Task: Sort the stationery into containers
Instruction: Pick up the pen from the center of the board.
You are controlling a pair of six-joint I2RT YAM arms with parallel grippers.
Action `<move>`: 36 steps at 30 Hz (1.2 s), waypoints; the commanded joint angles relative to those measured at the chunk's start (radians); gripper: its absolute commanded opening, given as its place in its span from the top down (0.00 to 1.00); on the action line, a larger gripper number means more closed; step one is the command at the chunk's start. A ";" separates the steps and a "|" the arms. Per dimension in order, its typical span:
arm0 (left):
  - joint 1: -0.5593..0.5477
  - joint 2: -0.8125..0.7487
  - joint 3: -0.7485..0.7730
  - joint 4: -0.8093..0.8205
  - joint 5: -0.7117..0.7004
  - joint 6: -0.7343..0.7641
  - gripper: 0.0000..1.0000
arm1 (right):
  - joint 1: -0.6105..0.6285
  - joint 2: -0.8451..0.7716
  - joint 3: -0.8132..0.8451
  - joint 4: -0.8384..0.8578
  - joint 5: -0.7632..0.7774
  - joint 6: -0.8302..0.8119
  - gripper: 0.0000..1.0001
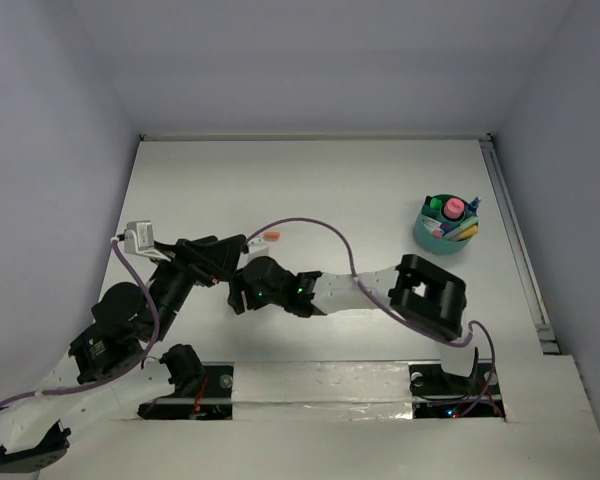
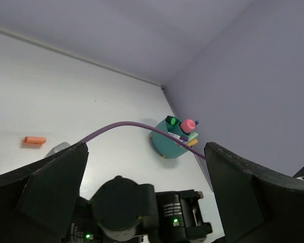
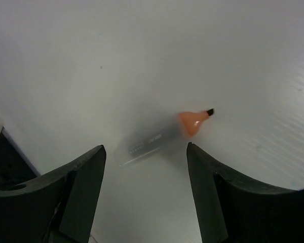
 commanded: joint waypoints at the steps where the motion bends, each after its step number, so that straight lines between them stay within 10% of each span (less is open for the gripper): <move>1: -0.002 -0.029 0.025 -0.095 -0.042 -0.035 0.01 | 0.013 0.089 0.104 -0.023 -0.051 0.014 0.29; 20: -0.002 -0.046 0.001 -0.112 -0.064 -0.014 0.01 | 0.071 0.304 0.366 -0.386 0.168 -0.043 0.41; 36: -0.002 -0.051 0.030 -0.146 -0.094 0.010 0.01 | 0.071 0.236 0.282 -0.362 0.095 -0.297 0.34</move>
